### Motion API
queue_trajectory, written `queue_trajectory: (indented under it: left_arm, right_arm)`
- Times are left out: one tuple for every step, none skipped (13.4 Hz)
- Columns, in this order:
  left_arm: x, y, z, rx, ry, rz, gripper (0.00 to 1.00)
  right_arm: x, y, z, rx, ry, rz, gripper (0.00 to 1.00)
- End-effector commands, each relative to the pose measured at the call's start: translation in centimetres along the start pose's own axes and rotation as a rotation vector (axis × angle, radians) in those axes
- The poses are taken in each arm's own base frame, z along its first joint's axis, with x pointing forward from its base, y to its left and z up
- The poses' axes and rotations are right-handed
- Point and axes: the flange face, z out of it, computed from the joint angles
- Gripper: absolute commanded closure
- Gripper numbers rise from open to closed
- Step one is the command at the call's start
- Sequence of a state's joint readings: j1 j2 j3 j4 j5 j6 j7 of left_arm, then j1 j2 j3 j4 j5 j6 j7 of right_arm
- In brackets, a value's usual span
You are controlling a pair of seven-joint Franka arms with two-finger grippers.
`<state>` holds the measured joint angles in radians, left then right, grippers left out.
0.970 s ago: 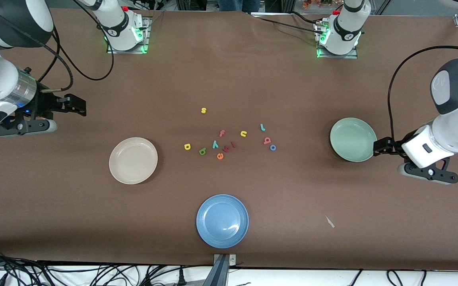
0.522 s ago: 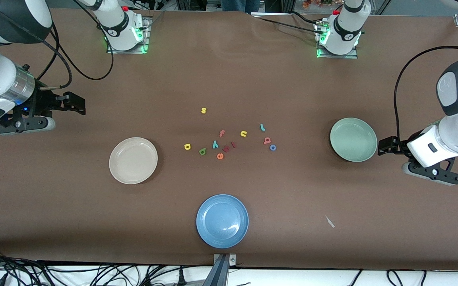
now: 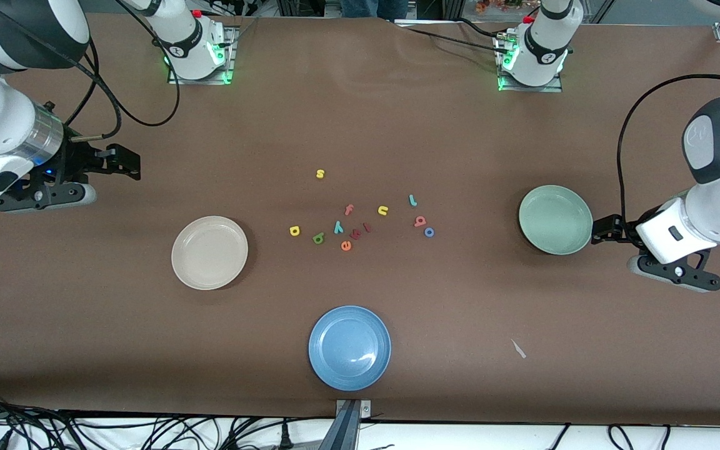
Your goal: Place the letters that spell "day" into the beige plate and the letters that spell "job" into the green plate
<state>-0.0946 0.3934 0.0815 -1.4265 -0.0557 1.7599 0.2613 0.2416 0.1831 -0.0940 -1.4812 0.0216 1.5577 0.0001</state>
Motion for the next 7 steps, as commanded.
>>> queue_trajectory:
  left_arm:
    - [0.10, 0.29, -0.03, -0.020, 0.003, 0.009, 0.00]
    - [0.11, 0.38, 0.05, -0.021, 0.001, 0.007, 0.00]
    - [0.15, 0.48, 0.23, -0.021, -0.002, -0.001, 0.00]
    - [0.13, 0.48, 0.30, -0.021, -0.004, -0.007, 0.00]
    - [0.15, 0.56, 0.31, -0.022, -0.004, -0.006, 0.00]
    - [0.17, 0.66, 0.31, -0.022, -0.004, -0.004, 0.00]
    - [0.16, 0.66, 0.38, -0.022, -0.005, -0.006, 0.00]
  right_arm:
    - [-0.41, -0.18, -0.51, 0.004, -0.004, -0.009, 0.00]
    - [-0.41, -0.18, -0.51, 0.004, -0.004, -0.009, 0.00]
    - [-0.41, -0.18, -0.51, 0.004, -0.004, -0.009, 0.00]
    - [-0.37, -0.18, -0.54, 0.004, -0.001, -0.009, 0.00]
    - [-0.37, -0.10, -0.54, 0.003, -0.001, -0.008, 0.00]
    - [-0.37, -0.18, -0.54, 0.004, -0.001, -0.009, 0.00]
    - [-0.37, -0.18, -0.54, 0.004, -0.001, -0.009, 0.00]
